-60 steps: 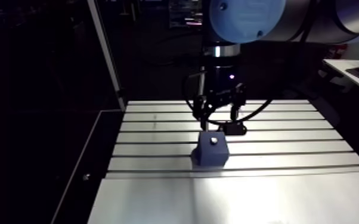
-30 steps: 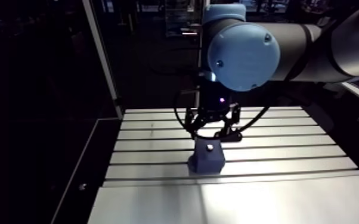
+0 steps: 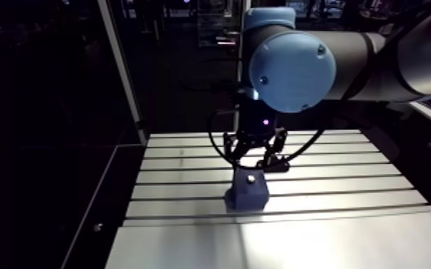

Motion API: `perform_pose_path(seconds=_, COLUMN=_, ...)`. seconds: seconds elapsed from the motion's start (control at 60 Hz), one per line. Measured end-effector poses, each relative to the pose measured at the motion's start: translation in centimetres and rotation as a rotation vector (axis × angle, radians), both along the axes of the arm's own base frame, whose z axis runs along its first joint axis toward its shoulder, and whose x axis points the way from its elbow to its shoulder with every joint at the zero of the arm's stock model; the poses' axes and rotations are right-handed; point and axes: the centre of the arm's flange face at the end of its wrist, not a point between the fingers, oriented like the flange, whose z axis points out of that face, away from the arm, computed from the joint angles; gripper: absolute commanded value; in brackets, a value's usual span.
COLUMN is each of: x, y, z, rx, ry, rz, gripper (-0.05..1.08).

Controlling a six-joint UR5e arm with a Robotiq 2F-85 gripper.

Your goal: Pick up the M10 bolt and insert it into the hex recess until seated.

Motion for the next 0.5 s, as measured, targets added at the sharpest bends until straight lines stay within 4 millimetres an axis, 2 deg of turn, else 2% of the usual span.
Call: perform_pose_path(seconds=0.5, x=0.76, y=0.04, z=0.95, rx=0.014, ry=-0.029, rz=0.003, gripper=0.39)
